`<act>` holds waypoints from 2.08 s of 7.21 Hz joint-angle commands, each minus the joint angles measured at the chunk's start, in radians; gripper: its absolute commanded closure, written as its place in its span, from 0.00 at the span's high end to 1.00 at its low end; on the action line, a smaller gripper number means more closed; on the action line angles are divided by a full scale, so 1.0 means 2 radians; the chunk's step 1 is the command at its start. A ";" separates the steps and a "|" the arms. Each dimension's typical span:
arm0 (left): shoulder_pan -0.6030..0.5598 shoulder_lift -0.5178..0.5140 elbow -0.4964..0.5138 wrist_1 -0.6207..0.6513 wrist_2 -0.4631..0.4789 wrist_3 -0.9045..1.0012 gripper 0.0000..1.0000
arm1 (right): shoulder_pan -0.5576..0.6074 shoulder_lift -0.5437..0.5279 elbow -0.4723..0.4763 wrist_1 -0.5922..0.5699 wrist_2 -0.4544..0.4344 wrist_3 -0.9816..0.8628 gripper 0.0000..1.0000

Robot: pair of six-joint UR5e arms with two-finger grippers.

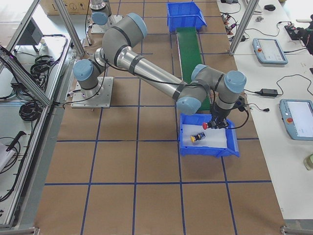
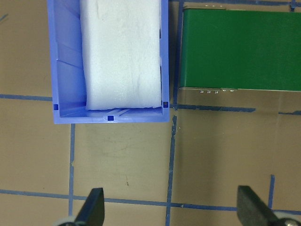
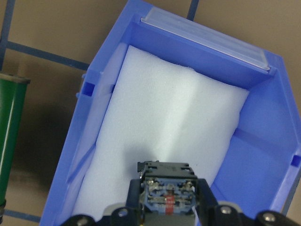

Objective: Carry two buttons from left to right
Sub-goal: 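Carry the red button with the right gripper into the bin and release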

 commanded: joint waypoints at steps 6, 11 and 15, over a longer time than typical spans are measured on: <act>-0.001 -0.007 0.000 0.003 -0.002 0.000 1.00 | 0.006 0.096 -0.054 -0.046 0.031 -0.005 0.08; -0.002 -0.006 0.000 0.002 -0.002 0.001 1.00 | 0.006 0.107 -0.054 -0.056 0.031 -0.004 0.33; -0.003 -0.011 0.001 0.006 -0.007 -0.003 1.00 | 0.006 0.105 -0.053 -0.056 0.032 -0.003 0.51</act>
